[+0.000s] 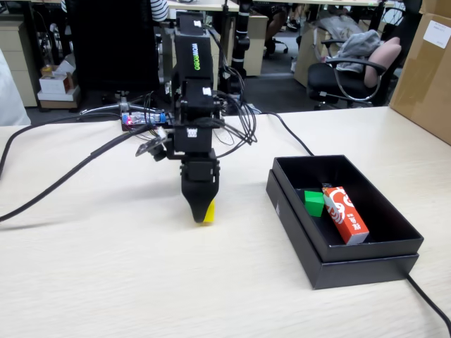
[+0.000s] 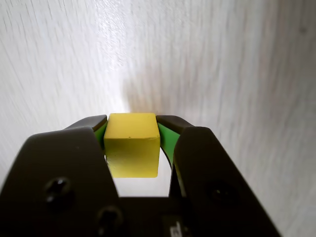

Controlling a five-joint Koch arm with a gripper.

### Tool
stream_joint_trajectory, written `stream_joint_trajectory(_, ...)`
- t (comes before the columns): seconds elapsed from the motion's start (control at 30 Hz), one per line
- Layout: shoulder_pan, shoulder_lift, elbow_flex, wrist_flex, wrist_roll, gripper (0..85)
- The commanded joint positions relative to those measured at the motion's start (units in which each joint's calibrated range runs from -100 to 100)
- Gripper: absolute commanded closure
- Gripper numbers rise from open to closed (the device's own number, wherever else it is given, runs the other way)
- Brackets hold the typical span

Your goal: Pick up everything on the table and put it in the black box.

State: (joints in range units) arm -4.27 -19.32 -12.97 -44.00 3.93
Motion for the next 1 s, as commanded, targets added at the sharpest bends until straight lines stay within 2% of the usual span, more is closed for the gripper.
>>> stream_joint_trajectory(0.0, 1.4, -11.3, -1.3, -0.1, 0.5, 71.7)
stream_joint_trajectory(0.43, 10.9, -39.3, -4.6, -0.2, 2.6, 71.7)
stream_joint_trajectory(0.77, 17.1, -39.7, 1.8, -0.2, 3.6, 76.3)
stream_joint_trajectory(0.97, 18.9, -27.4, 13.5, -2.6, 5.7, 77.4)
